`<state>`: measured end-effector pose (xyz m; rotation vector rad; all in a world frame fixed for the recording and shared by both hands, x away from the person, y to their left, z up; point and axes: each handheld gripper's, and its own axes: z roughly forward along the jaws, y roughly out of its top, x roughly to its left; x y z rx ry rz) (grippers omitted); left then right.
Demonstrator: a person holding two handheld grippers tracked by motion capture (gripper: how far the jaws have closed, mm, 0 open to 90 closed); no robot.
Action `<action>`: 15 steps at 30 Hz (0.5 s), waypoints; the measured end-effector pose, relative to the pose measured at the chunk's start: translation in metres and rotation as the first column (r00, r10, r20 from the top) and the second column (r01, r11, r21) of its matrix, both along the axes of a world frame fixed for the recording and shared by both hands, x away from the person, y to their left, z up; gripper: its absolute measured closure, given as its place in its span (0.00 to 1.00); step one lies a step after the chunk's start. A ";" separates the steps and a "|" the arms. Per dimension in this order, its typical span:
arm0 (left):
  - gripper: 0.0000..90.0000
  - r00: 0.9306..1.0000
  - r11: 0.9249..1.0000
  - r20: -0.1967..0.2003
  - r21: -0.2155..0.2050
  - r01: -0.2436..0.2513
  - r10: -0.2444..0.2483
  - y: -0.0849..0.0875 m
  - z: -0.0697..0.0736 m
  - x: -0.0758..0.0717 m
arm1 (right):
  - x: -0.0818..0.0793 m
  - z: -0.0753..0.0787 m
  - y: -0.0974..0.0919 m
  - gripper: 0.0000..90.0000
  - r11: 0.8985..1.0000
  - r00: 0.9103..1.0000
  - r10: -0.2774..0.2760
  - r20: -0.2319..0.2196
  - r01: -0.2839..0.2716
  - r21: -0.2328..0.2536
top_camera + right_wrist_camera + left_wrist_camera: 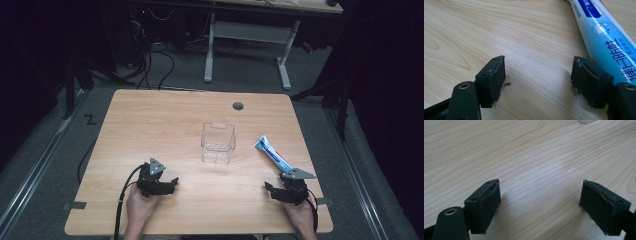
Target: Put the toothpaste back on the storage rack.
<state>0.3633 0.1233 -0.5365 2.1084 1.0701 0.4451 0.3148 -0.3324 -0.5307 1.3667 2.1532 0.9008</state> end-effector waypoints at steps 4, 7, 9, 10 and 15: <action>0.19 1.000 1.000 0.000 0.000 0.000 0.000 0.000 0.000 0.000 | 0.000 0.000 0.000 0.31 1.000 1.000 0.004 0.000 -0.004 -0.001; 0.19 1.000 1.000 0.000 0.001 -0.001 0.001 0.000 0.000 0.000 | 0.000 0.000 0.000 0.31 1.000 1.000 -0.001 -0.002 0.001 0.002; 0.19 1.000 1.000 0.000 0.000 -0.003 0.003 0.000 0.000 0.000 | 0.000 0.000 0.001 0.31 1.000 1.000 -0.006 -0.002 0.006 0.002; 0.19 1.000 1.000 0.002 0.000 -0.005 0.005 0.000 0.000 0.000 | 0.001 0.000 0.002 0.31 1.000 1.000 -0.006 0.001 0.006 0.001; 0.19 1.000 1.000 0.002 -0.003 -0.006 0.006 0.000 0.000 -0.001 | 0.005 0.000 0.010 0.31 1.000 1.000 0.003 0.001 -0.003 0.002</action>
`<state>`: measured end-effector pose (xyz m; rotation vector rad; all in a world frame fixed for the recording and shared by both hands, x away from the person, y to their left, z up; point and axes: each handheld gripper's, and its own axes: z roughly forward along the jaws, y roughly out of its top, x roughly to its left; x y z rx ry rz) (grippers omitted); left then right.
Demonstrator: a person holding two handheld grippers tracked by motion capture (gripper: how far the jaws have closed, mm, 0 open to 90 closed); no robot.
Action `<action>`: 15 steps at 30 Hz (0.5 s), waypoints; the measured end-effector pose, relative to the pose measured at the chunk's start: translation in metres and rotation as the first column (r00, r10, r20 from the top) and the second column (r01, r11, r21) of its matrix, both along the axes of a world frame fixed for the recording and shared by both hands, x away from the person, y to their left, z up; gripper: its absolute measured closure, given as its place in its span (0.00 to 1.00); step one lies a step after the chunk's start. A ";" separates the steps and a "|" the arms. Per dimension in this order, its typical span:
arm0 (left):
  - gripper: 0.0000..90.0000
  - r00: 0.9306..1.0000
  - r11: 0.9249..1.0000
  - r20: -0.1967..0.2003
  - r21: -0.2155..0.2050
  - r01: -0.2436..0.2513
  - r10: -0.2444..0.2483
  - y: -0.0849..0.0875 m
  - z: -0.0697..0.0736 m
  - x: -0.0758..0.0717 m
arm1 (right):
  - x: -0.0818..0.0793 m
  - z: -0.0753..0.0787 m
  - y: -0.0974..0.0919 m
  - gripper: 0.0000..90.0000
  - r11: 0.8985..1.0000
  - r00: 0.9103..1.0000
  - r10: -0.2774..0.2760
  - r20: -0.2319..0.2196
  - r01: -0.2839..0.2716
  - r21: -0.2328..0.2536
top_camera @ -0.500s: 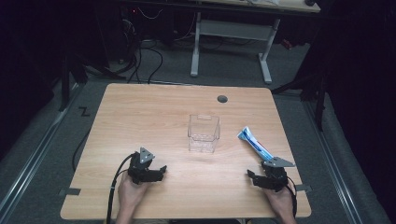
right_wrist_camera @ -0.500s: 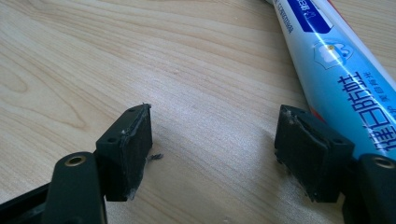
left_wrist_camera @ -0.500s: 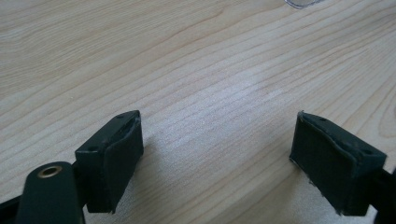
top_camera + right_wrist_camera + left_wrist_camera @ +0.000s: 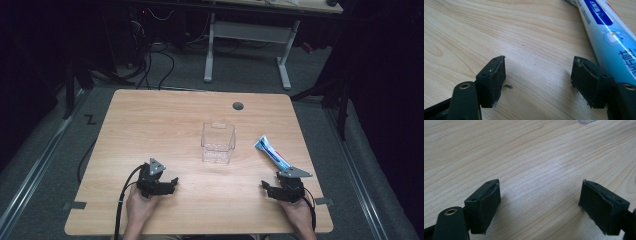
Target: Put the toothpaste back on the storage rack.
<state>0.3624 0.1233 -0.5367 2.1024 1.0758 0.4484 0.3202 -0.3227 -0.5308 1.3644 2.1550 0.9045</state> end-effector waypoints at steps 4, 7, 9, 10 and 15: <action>0.19 1.000 1.000 0.001 0.000 -0.001 0.001 0.000 0.000 0.000 | 0.000 0.000 0.004 0.36 1.000 1.000 0.005 0.004 -0.005 0.003; 0.19 1.000 1.000 0.000 0.000 -0.002 0.002 0.000 0.000 0.000 | 0.000 0.000 0.004 0.37 1.000 1.000 0.007 0.004 -0.007 0.004; 0.20 1.000 1.000 0.000 0.000 -0.004 0.004 0.000 0.000 0.000 | 0.000 0.000 0.004 0.37 1.000 1.000 0.009 0.006 -0.009 0.003; 0.19 1.000 1.000 0.000 0.000 -0.004 0.004 0.000 0.000 0.000 | 0.000 0.000 0.004 0.37 1.000 1.000 0.009 0.004 -0.009 0.003; 0.19 1.000 1.000 0.000 0.000 -0.004 0.004 0.000 0.000 0.000 | -0.001 0.001 0.005 0.43 1.000 1.000 0.017 0.006 -0.017 0.005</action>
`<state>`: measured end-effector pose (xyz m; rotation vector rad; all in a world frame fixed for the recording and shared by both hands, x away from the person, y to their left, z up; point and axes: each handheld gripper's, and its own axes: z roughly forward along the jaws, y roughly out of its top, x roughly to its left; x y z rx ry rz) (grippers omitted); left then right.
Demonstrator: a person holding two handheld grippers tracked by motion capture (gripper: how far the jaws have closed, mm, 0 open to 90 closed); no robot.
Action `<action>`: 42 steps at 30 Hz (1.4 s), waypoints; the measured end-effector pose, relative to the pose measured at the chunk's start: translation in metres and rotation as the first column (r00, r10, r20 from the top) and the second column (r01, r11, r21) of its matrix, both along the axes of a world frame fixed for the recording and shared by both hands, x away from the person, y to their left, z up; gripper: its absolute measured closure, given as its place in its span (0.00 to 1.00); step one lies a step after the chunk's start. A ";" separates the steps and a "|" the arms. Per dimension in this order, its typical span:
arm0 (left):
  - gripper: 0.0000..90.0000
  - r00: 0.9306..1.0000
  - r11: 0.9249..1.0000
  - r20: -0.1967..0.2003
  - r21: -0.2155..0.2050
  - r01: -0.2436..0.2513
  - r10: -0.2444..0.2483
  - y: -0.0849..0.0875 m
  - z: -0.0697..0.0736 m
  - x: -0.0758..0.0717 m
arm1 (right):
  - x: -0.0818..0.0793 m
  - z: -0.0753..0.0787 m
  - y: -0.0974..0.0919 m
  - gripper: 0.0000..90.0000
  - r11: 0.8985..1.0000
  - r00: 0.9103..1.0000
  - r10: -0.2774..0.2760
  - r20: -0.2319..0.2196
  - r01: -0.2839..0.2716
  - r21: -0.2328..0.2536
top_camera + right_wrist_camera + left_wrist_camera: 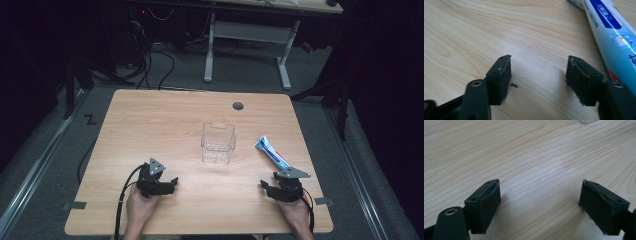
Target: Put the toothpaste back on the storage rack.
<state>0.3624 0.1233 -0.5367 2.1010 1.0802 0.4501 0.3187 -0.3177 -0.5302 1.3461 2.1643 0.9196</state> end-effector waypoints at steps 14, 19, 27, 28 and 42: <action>0.19 1.000 1.000 0.000 0.000 -0.003 0.003 0.000 0.000 0.000 | -0.007 0.018 0.003 0.60 0.998 0.997 0.043 0.066 -0.046 0.033; 0.19 1.000 1.000 0.000 -0.001 -0.004 0.004 0.000 0.000 0.000 | -0.006 0.024 0.004 0.63 0.998 0.996 0.058 0.072 -0.061 0.029; 0.20 1.000 1.000 0.001 -0.002 -0.009 0.009 0.000 0.000 0.000 | -0.002 0.038 0.003 0.65 0.999 0.997 0.033 0.072 -0.036 0.033; 0.21 1.000 1.000 0.001 -0.002 -0.009 0.009 0.000 0.000 0.000 | -0.002 0.038 0.003 0.65 0.999 0.997 0.033 0.072 -0.036 0.033; 0.22 1.000 1.000 0.003 -0.002 -0.014 0.014 0.000 0.000 -0.001 | 0.018 0.056 -0.015 0.60 0.998 0.996 -0.059 0.072 0.061 -0.027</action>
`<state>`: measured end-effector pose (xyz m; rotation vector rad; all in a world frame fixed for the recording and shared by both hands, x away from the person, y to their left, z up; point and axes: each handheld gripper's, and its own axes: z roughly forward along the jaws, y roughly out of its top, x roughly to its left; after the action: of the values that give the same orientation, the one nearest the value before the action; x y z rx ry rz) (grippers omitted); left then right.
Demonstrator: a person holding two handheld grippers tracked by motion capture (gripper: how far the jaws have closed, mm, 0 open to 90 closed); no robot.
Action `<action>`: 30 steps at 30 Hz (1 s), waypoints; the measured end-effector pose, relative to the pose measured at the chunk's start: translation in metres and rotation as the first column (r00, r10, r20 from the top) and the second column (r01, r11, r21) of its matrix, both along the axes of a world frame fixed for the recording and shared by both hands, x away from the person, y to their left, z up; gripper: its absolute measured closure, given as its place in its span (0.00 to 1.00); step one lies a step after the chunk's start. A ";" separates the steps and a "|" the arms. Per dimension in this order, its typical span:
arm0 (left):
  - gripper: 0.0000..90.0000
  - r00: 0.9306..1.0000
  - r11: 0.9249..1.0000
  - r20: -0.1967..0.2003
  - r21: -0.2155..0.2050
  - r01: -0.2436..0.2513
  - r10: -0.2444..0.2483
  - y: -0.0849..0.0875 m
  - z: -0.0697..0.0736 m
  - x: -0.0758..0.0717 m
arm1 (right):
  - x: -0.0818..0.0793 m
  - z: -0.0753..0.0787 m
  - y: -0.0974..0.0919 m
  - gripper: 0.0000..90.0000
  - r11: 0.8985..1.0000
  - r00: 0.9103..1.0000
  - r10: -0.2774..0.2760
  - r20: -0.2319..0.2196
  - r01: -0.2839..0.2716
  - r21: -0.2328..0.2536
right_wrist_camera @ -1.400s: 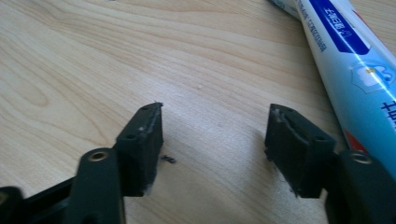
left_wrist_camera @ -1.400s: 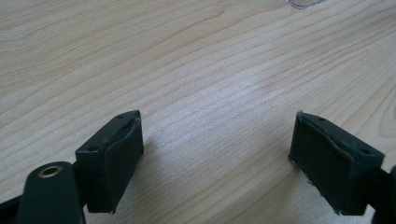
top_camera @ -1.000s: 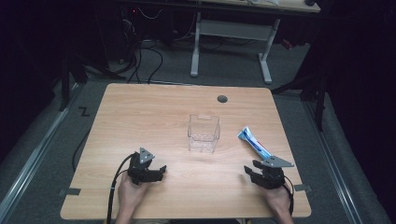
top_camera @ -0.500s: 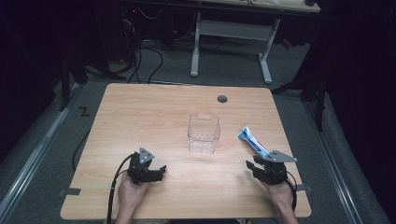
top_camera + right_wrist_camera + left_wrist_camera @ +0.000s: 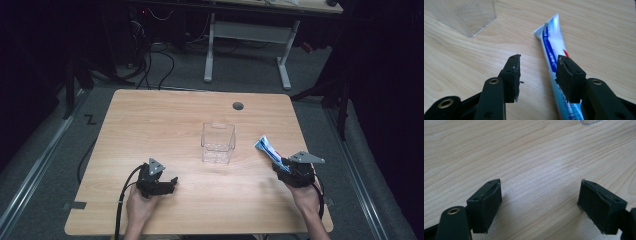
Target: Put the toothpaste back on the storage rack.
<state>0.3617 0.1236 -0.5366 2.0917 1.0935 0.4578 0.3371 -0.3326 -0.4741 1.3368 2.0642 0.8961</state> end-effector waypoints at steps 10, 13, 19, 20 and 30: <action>0.22 1.000 1.000 0.001 0.001 0.001 -0.001 0.000 0.000 0.000 | 0.018 0.003 0.006 0.56 0.998 0.999 -0.007 -0.038 0.005 -0.059; 0.22 1.000 1.000 0.000 0.001 0.001 -0.001 0.000 0.000 0.000 | 0.027 0.001 0.009 0.55 0.996 0.998 -0.005 -0.056 0.000 -0.085; 0.22 1.000 1.000 0.001 0.001 0.001 -0.001 0.000 0.000 0.000 | 0.042 0.002 0.013 0.53 0.993 0.996 -0.014 -0.087 0.004 -0.116; 0.22 1.000 1.000 0.001 0.001 0.001 -0.001 0.000 0.000 0.000 | 0.049 0.002 0.015 0.52 0.993 0.994 -0.016 -0.108 0.003 -0.122; 0.22 1.000 1.000 0.000 0.001 0.000 0.000 0.000 0.000 0.000 | 0.077 -0.006 0.025 0.51 0.969 0.981 -0.035 -0.189 -0.013 -0.245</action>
<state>0.3617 0.1237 -0.5366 2.0924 1.0928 0.4585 0.4140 -0.3077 -0.4802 1.3408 2.2258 0.5006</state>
